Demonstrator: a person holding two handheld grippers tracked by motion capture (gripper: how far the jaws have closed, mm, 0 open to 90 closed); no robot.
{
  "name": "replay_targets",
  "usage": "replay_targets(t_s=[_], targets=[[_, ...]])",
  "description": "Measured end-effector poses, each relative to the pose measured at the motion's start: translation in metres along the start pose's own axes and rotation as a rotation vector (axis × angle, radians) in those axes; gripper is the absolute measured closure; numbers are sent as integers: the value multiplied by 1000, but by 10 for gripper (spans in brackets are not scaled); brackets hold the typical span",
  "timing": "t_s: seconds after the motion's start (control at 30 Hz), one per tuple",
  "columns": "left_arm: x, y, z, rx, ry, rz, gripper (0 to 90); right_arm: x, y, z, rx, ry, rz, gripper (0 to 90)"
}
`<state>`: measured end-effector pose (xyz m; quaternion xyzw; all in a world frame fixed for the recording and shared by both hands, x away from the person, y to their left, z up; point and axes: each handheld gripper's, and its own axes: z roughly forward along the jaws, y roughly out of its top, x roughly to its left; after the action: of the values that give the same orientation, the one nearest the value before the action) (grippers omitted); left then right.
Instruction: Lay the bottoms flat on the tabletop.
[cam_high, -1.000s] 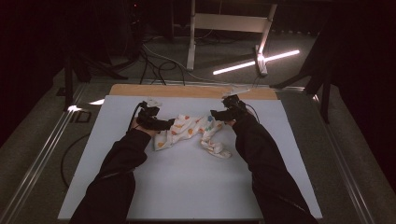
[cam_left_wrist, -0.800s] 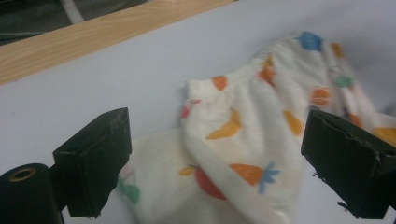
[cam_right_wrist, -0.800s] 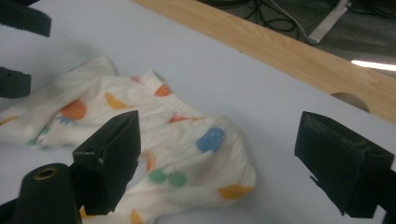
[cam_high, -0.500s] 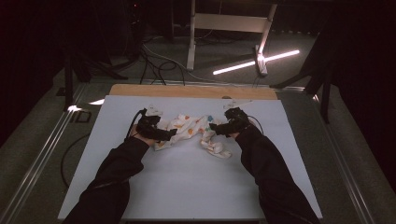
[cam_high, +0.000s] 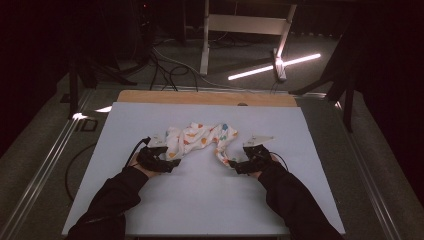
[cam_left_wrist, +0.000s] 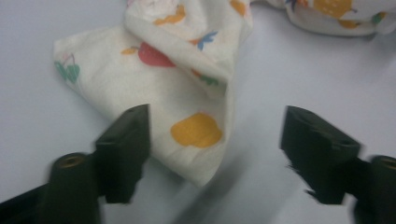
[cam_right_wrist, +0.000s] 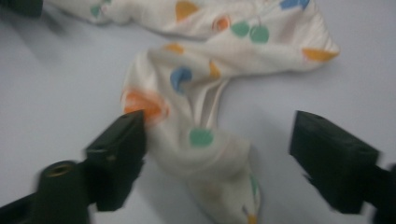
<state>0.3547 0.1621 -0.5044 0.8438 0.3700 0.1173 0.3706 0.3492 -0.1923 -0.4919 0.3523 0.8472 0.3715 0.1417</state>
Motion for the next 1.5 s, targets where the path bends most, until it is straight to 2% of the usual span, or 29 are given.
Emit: replay_targets(t_s=[0.03,0.1,0.17,0.23,0.27,0.3,0.33,0.37,0.4,0.47,0.5,0.53,0.57,0.8,0.87,0.97,1.03,1.2,1.33,1.5], targets=[[0,-1,2,2,-4,7,306,2,-3,1,6,-6,-12,242],[-2,-1,6,21,15,24,334,5,-9,4,24,-13,-14,261],[-2,-1,9,27,7,20,390,8,-13,5,44,-15,-7,315],[-2,-1,10,35,19,28,453,10,-16,5,51,-11,-7,326],[-1,-1,13,41,5,25,526,14,-22,8,83,-36,-34,508],[-2,-1,15,50,15,29,526,14,-22,8,83,-36,-34,508],[-2,-2,17,56,21,36,575,14,-22,8,89,-44,-28,538],[-2,-1,17,53,32,38,692,13,-22,7,92,-61,-22,710],[-2,-1,18,52,38,30,692,13,-22,7,92,-61,-22,710],[-4,1,16,51,29,30,829,11,-21,5,101,-66,-35,828],[-10,2,15,47,6,44,887,11,-20,2,109,-73,-41,869],[-10,2,15,47,6,44,889,11,-20,2,109,-73,-41,869],[-13,3,14,49,-1,61,889,10,-20,1,105,-67,-42,872],[-34,7,2,35,-51,103,895,0,-26,-14,94,-68,-11,878],[-37,7,0,31,-63,100,895,-2,-28,-17,90,-69,-7,878],[-49,8,-9,6,-118,79,895,-11,-34,-28,69,-64,22,882],[-57,8,-13,-5,-126,93,895,-13,-37,-34,55,-48,45,883],[-68,2,-17,-4,-158,98,895,-17,-44,-43,62,-69,53,883],[-75,-7,-18,24,-159,116,894,-27,-54,-48,75,-100,93,882],[-73,-14,-14,49,-149,115,891,-36,-62,-46,93,-106,140,878]])
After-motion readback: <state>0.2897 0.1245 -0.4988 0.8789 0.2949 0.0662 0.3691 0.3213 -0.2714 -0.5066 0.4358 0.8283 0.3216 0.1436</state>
